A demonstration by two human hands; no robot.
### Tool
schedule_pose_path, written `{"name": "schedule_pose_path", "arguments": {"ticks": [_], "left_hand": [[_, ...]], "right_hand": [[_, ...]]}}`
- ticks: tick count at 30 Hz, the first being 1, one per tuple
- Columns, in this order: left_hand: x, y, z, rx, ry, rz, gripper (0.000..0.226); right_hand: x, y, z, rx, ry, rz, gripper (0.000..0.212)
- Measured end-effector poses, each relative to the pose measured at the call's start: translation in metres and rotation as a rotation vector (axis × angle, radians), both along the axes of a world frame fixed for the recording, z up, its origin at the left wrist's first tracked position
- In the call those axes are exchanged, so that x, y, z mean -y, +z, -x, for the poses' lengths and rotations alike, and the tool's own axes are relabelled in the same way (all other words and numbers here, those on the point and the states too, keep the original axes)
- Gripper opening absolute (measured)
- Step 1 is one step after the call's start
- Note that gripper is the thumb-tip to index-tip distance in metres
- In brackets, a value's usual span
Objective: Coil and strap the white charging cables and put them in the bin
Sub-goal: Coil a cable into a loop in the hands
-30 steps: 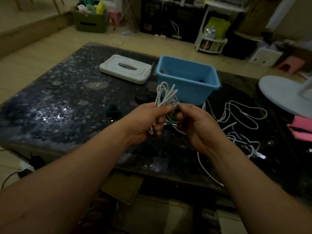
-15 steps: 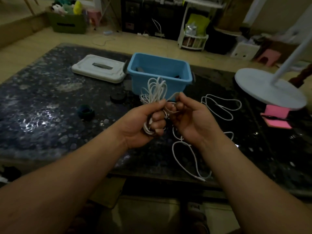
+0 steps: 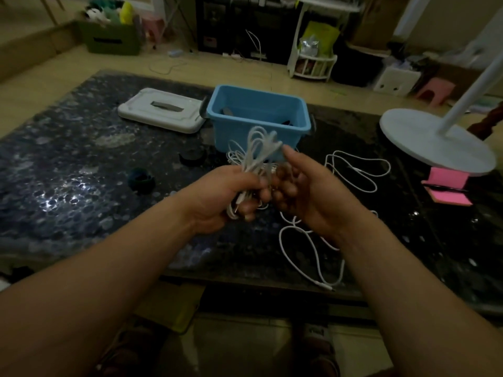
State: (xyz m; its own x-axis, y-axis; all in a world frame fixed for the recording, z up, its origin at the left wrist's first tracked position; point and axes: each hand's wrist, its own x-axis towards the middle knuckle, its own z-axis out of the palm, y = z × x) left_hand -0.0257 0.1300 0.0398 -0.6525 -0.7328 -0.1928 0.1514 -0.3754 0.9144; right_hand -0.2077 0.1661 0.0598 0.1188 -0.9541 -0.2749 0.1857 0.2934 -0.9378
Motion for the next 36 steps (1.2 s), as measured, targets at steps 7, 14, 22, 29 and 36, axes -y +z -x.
{"name": "schedule_pose_path", "arguments": {"ticks": [7, 14, 22, 29, 36], "left_hand": [[0.012, -0.010, 0.000, 0.213, 0.215, -0.007, 0.019], [0.014, -0.012, -0.003, 0.169, 0.228, -0.096, 0.017], [0.008, -0.012, -0.002, 0.567, 0.185, 0.450, 0.017], [0.014, -0.008, -0.008, 0.698, 0.051, 0.775, 0.031], [0.006, 0.004, -0.016, 0.319, -0.053, 0.304, 0.023]], "right_hand": [[0.004, 0.002, 0.008, 0.034, -0.016, 0.108, 0.025], [0.007, -0.007, -0.001, -0.163, -0.047, 0.179, 0.023], [-0.005, 0.001, -0.031, -0.094, -0.030, 0.215, 0.016], [-0.002, -0.029, -0.058, -0.385, -0.221, 0.241, 0.030], [-0.001, -0.030, -0.058, -0.385, -0.290, 0.243, 0.026]]}}
